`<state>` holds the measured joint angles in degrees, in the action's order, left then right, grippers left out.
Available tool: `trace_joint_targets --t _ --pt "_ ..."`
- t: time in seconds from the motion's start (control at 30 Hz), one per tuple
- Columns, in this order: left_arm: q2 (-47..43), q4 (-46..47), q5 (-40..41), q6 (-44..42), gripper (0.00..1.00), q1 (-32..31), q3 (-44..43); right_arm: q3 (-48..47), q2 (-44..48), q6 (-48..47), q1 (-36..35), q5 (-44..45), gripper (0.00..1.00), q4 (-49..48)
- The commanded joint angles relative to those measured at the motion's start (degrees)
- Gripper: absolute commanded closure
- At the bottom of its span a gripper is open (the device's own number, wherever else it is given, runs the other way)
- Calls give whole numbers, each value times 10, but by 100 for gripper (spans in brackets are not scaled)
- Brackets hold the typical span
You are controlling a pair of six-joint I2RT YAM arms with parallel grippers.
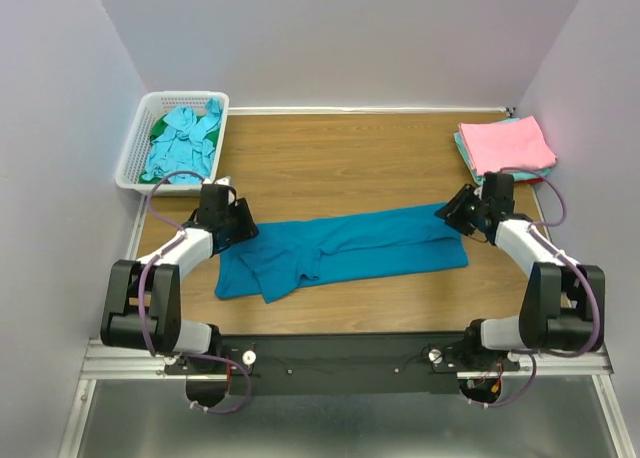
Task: Fold and stack the t-shirts
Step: Fold the tshirt
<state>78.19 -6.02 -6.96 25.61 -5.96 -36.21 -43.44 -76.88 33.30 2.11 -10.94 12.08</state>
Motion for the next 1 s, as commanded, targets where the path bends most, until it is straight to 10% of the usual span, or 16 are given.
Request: trace_joint_targets --t 0.0,0.67,0.97 --pt "30 -17 5 24 39 4 -18 56 -38 58 63 -73 52 -109" --pt "223 -44 23 14 39 27 -188 52 -184 64 214 -54 53 -166" --pt "97 -40 30 3 37 -12 -200 23 -85 33 178 -140 52 -133"
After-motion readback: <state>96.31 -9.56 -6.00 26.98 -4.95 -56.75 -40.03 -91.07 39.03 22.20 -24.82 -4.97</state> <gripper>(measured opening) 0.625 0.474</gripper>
